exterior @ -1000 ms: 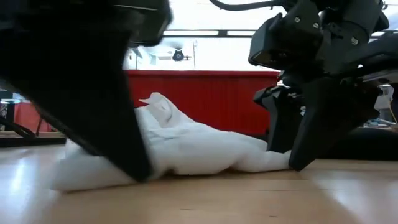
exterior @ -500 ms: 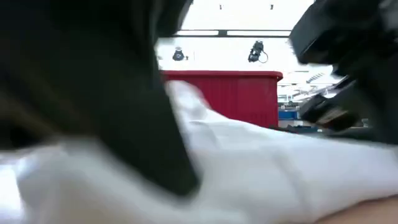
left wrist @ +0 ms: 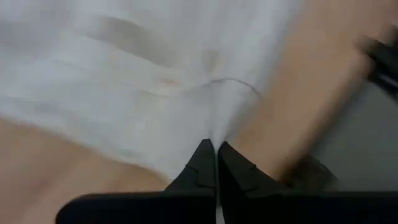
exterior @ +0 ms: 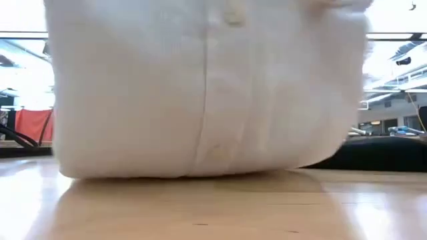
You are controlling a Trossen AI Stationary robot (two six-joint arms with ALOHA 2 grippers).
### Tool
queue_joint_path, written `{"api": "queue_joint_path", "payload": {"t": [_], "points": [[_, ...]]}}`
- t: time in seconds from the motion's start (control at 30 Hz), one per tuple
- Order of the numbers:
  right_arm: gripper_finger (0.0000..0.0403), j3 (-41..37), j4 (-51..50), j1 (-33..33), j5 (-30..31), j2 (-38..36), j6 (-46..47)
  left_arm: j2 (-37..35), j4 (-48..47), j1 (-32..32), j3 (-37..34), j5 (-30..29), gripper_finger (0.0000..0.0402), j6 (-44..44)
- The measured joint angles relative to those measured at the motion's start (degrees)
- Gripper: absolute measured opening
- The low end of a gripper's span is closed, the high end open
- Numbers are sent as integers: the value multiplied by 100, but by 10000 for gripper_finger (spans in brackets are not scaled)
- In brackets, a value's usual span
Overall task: Fold laundry
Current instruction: Fold the white polo shirt on the table
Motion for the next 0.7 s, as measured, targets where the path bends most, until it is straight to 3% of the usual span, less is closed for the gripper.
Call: {"api": "queue_joint_path", "payload": {"t": [0.13,0.3,0.47,0.7], "points": [[10,457,-505,-882,104,-155,-731,-14,-1882,426,718,-254,1,-821],[10,1142,-791,-2223,-74,238,-1733,-524,-1884,1348,168,-263,1,267],[10,1469,-1018,-3327,-610,900,-1850,-1114,-1867,2334,-1021,-31,0,841],[9,1518,-730,-4046,-975,1432,-1924,-2226,-1234,3552,-3324,173,4,1377]]}}
